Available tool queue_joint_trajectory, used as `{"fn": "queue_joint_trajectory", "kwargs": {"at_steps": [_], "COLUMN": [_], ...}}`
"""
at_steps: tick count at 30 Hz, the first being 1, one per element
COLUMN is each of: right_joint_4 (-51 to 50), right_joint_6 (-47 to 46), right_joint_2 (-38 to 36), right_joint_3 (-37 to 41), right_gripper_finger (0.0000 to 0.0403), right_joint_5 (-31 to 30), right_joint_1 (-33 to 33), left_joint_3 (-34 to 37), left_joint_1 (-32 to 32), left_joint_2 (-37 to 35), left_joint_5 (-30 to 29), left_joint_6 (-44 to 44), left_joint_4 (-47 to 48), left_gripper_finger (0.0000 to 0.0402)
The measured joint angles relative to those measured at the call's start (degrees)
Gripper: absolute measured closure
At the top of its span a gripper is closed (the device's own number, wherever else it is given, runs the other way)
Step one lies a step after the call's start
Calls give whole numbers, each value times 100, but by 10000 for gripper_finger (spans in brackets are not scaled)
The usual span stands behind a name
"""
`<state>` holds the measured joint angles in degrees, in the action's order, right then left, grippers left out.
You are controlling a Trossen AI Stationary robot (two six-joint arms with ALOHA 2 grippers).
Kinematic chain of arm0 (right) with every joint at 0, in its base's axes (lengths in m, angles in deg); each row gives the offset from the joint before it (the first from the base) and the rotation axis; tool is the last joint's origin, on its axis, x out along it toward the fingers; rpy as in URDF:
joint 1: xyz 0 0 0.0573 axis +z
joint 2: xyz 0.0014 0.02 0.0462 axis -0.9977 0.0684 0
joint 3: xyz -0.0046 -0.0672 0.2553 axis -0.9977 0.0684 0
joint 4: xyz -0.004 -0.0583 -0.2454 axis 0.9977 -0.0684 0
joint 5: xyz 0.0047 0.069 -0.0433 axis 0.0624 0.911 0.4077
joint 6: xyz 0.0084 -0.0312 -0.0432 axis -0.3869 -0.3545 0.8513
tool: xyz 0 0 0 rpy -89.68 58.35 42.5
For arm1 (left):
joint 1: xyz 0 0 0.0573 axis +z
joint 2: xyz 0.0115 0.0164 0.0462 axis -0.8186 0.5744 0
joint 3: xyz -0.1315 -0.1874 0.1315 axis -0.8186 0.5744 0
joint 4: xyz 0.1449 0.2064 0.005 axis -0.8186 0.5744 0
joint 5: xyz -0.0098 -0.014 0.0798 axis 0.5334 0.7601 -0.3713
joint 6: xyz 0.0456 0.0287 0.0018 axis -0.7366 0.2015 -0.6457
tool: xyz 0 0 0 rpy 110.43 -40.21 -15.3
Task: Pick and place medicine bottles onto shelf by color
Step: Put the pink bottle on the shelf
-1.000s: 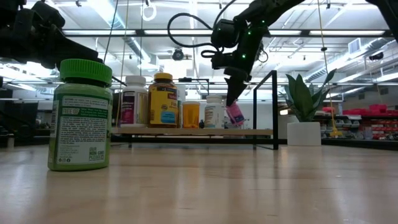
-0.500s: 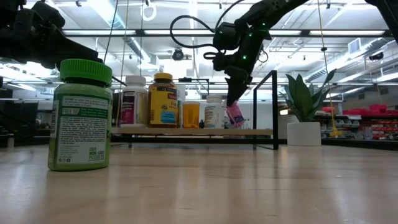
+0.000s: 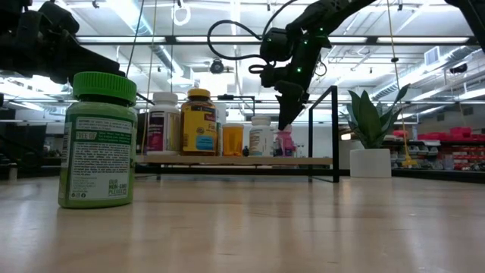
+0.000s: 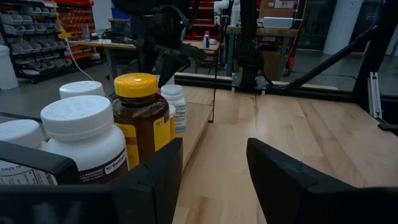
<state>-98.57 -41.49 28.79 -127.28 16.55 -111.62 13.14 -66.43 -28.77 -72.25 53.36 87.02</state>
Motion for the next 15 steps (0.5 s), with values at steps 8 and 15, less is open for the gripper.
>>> {"fn": "queue_joint_trajectory", "kwargs": {"at_steps": [8, 15], "right_joint_4": [0, -65], "right_joint_6": [-4, -38], "right_joint_2": [-2, -2], "right_joint_3": [0, 0], "right_gripper_finger": [186, 186], "right_joint_5": [-312, -315], "right_joint_1": [0, 2], "left_joint_3": [0, 0], "left_joint_1": [1, 0], "left_joint_2": [0, 0], "left_joint_5": [-1, 0], "left_joint_6": [0, -2], "left_joint_4": [0, 0], "left_gripper_finger": [219, 215]}}
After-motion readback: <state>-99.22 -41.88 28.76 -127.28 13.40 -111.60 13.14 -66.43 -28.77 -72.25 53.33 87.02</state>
